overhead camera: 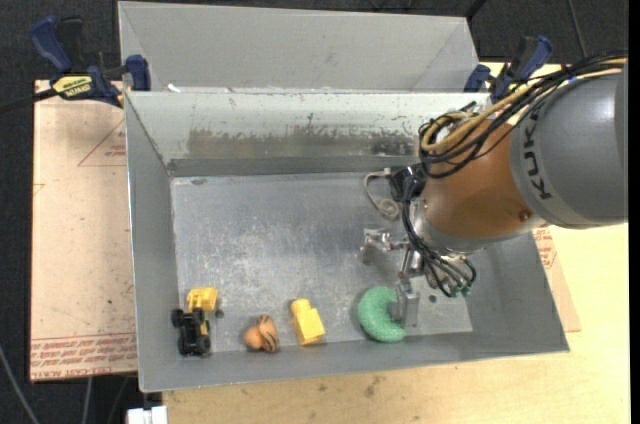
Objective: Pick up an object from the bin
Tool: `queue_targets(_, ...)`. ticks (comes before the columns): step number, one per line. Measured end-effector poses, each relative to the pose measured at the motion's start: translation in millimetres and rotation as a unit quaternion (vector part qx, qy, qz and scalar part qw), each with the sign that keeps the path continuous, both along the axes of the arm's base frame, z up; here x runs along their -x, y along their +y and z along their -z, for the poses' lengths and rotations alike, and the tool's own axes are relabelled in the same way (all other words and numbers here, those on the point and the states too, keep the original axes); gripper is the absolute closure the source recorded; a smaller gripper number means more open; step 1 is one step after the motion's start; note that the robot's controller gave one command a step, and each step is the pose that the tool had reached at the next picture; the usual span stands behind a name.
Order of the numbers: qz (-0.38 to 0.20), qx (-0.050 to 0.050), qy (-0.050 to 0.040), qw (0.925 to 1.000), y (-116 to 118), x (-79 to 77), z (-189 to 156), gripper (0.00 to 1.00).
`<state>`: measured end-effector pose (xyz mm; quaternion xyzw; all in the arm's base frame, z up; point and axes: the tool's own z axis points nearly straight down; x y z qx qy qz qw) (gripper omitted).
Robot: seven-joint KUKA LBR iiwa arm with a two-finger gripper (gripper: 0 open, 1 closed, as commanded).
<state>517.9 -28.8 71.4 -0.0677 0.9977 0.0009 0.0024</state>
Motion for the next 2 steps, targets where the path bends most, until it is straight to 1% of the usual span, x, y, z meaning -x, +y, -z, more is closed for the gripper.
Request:
queue_targets(1,-0.044,0.001,-0.0052,0.999,0,14.5,-1,0.0)
queue_targets(2,-0.041,0.001,0.0016,0.9992,21,24.8,0,1.0)
